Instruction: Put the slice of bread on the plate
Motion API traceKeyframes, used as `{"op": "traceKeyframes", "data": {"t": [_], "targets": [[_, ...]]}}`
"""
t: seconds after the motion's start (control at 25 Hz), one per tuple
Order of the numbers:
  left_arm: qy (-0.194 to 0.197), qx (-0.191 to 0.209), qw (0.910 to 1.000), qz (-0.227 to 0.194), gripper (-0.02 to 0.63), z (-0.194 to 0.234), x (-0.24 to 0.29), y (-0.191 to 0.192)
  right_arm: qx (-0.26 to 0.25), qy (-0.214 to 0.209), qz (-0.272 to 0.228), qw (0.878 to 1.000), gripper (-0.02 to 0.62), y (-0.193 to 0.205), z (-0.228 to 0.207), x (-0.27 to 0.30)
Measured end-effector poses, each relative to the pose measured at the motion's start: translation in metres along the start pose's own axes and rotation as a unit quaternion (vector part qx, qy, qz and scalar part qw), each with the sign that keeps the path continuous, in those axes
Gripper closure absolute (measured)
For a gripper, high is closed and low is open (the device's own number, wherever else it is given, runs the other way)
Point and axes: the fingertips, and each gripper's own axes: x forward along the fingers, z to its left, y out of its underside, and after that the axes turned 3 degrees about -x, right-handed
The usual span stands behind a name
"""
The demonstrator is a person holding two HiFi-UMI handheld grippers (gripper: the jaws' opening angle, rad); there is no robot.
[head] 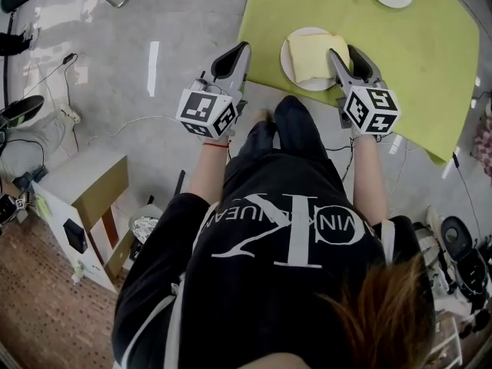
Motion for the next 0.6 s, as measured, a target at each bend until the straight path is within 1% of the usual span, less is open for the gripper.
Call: {"op": "traceKeyframes", "data": {"t": [0.16, 0.24, 0.32, 0.44, 0.6], "targets": [[0.001, 0.0, 1.0, 0.002, 0.597, -0.002, -0.001, 0.002, -0.065, 0.019, 0.008, 0.998, 0.383, -0.002, 0.002, 0.0], [0.003, 0.002, 1.0, 0.001, 0.597, -0.003, -0.001, 0.001, -0.085, 0.025, 0.009, 0.996, 0.377, -0.005, 0.002, 0.0], [0.004, 0.005, 1.0, -0.001, 0.597, -0.005, -0.002, 0.0, -0.081, 0.027, 0.0, 0.996, 0.374, -0.009, 0.002, -0.002], [0.007, 0.009, 0.9999, -0.003, 0.597, -0.008, -0.002, -0.003, -0.058, 0.029, -0.025, 0.998, 0.379, -0.016, 0.0, -0.01], [0.012, 0.015, 0.9998, -0.009, 0.597, -0.013, -0.001, -0.008, -0.052, 0.039, -0.051, 0.997, 0.424, -0.024, -0.004, -0.022]]}}
